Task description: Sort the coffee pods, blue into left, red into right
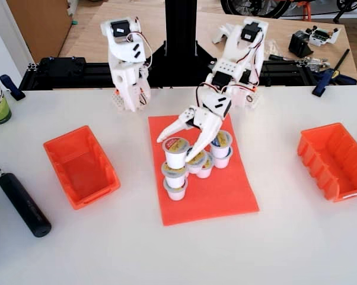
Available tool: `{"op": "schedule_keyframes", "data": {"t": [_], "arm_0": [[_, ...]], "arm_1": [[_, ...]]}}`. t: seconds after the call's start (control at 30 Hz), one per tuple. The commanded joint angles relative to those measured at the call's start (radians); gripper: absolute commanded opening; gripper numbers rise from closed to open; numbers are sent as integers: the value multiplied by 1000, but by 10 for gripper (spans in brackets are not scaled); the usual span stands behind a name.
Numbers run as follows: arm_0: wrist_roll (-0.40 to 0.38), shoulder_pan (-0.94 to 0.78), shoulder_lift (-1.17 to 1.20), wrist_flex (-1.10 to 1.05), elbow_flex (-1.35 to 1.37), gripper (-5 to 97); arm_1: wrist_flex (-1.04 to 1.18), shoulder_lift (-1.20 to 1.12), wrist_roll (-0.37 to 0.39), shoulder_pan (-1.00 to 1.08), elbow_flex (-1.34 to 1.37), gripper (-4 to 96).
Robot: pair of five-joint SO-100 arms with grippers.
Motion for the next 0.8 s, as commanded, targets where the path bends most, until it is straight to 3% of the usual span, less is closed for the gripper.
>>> {"op": "schedule_keyframes", "data": {"t": [0.0,0.47,0.77], "arm_0": [[8,6,-2,5,-37,293],[8,5,0,11,-34,289],[9,5,2,15,-32,289]], "arm_1": [[-23,-2,-9,6,-49,308],[-2,-2,-44,26,-74,217],[60,-2,-41,25,-118,219]]}}
